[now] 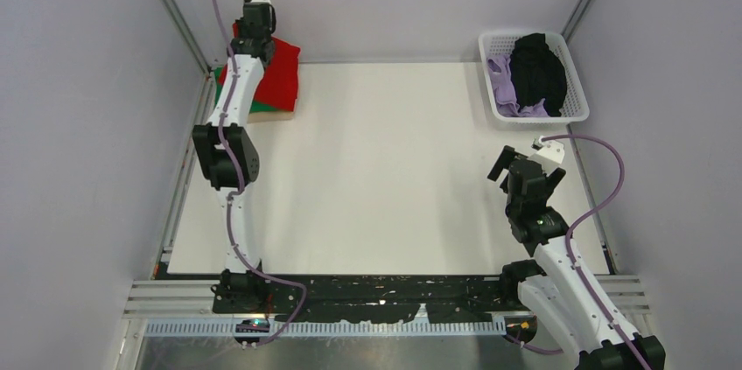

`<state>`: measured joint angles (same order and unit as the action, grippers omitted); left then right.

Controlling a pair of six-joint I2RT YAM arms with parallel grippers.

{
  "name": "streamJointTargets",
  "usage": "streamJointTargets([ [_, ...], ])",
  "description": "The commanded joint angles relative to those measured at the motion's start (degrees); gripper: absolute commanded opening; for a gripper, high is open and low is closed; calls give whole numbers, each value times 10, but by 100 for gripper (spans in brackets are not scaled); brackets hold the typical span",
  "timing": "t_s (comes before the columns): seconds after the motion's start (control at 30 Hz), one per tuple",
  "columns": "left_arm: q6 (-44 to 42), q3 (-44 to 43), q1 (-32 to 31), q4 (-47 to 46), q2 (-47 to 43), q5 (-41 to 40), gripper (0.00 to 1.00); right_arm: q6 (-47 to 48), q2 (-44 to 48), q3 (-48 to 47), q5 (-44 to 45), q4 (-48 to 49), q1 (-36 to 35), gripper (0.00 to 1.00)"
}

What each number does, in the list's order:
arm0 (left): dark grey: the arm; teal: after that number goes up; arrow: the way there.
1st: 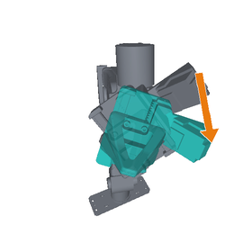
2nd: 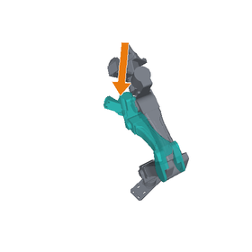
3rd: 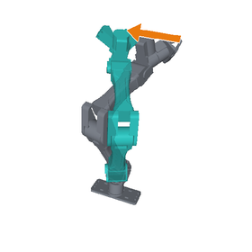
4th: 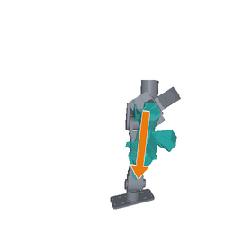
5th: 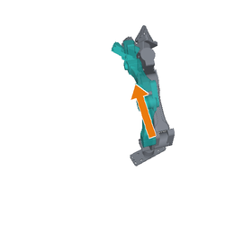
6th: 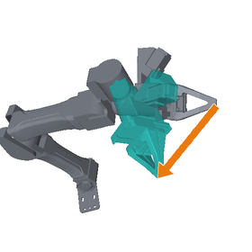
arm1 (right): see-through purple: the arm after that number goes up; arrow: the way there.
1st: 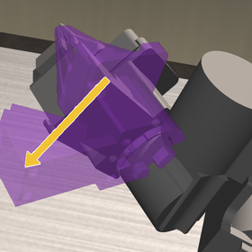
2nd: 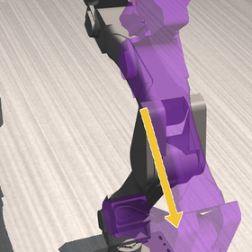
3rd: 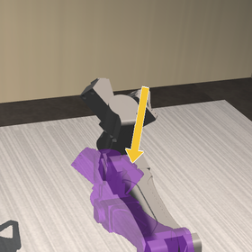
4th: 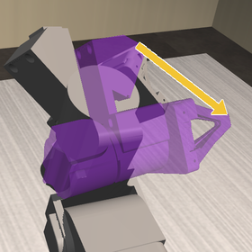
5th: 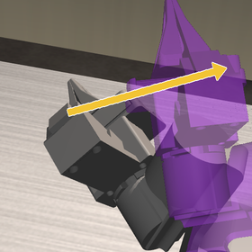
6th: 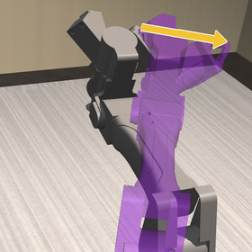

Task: Fold and stack the t-shirts
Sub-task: Put the neatly folded tshirt into the corner of the board with the left arm, then reset both arms

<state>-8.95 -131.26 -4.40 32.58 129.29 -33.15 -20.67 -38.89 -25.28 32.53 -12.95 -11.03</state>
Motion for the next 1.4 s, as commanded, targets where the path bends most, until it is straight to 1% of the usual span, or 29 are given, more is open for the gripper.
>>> streamJointTargets([
  [0.0, 15, -56, 32, -41, 33, 30, 0, 2, 0, -2, 21, 11, 3, 96],
  [0.07, 16, -70, 41, -33, 49, 38, 0, 2, -4, -3, 24, 11, 2, 95],
  [0.13, 15, -66, 41, -50, 56, 42, 0, 3, -8, -4, 27, 11, 2, 95],
  [0.2, 16, -67, 63, -60, 64, 41, 0, 4, -11, -5, 30, 11, 2, 95],
  [0.43, 21, -67, 78, -81, 79, 37, 0, 4, -19, -9, 37, 1, 2, 96],
  [0.47, 24, -67, 81, -82, 81, 39, 0, 4, 32, -10, 36, 0, 2, 95],
  [0.5, 26, -67, 83, -83, 83, 40, 0, 5, -10, -11, 36, 0, 3, 95],
  [0.63, 27, -46, 87, -104, 83, 27, 0, 8, -45, -19, 36, -3, 2, 96],
  [0.77, 28, -44, 93, -117, 85, 14, 0, 9, -62, -28, 41, -7, 2, 95],
  [0.8, 30, -43, 94, -121, 85, 7, 4, 9, -66, -29, 43, -8, 2, 95],
  [0.87, 33, -43, 96, -124, 85, -3, 26, 7, -67, -31, 48, -8, 2, 95],
  [0.93, 36, -40, 98, -126, 80, -8, 34, 7, -66, -33, 48, -6, 3, 95],
  [0.97, 38, -36, 98, -130, 76, -14, 44, 7, -65, -35, 49, -6, 2, 95],
  [1.0, 42, -32, 98, -134, 71, -24, 63, 7, -63, -35, 49, -5, 2, 95],
  [1.03, 46, -26, 99, -137, 63, -28, 92, 7, -63, -37, 49, -5, 2, 95],
  [1.07, 49, -21, 98, -139, 56, -27, 99, 7, -58, -37, 49, -5, 2, 95],
  [1.23, 84, 13, 97, -126, -4, -12, 100, 6, -42, -38, 35, -6, 2, 95],
  [1.37, 127, 53, 89, -96, -82, 10, 100, 1, -14, -38, 17, -6, 2, 96],
])
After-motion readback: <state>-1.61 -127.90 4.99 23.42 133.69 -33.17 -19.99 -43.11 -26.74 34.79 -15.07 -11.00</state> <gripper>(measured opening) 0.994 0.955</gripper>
